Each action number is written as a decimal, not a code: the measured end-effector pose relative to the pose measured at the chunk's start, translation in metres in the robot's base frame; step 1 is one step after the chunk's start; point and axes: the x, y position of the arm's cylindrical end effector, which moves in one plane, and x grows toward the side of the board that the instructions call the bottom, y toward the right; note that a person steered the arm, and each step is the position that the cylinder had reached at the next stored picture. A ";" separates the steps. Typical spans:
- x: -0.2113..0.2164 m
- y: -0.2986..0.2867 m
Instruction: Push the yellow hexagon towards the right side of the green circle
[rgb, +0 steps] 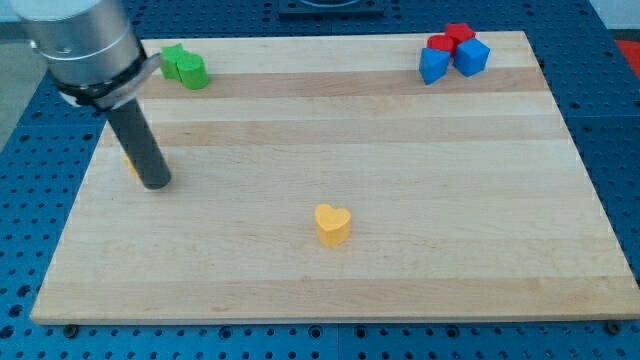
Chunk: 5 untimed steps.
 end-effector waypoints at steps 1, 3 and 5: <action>0.002 -0.028; -0.012 -0.050; -0.013 -0.034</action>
